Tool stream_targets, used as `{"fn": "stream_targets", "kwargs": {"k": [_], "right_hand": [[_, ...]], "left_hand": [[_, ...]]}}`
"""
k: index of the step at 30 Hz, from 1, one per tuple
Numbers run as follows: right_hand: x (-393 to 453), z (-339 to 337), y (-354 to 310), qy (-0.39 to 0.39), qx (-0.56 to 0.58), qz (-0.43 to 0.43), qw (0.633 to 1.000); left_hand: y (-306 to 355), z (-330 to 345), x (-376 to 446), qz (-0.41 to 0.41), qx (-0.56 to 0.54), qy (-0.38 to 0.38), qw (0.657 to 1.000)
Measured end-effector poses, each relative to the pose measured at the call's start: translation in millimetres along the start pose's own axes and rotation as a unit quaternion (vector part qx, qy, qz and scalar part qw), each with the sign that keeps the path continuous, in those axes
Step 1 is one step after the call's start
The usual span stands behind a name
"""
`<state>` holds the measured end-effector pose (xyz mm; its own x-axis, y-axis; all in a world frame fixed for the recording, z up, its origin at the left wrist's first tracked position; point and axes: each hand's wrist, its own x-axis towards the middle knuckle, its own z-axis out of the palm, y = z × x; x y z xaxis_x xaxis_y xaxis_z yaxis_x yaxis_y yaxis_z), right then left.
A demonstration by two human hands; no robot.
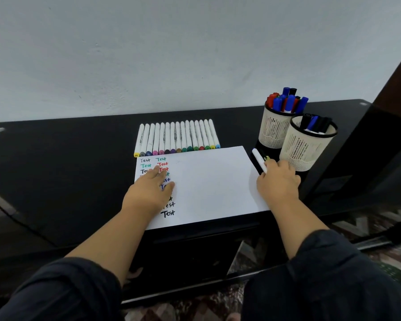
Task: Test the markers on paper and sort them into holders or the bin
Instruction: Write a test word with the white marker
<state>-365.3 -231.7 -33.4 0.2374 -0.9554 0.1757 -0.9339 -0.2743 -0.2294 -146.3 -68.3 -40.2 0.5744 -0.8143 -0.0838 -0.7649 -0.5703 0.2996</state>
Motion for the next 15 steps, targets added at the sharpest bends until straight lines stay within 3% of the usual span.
{"fn": "stream_targets", "kwargs": {"k": [15], "right_hand": [[14.1, -0.7, -32.7, 0.045, -0.05, -0.144, 0.987]], "left_hand": [[2.4, 0.9, -0.9, 0.01, 0.009, 0.008, 1.0]]}}
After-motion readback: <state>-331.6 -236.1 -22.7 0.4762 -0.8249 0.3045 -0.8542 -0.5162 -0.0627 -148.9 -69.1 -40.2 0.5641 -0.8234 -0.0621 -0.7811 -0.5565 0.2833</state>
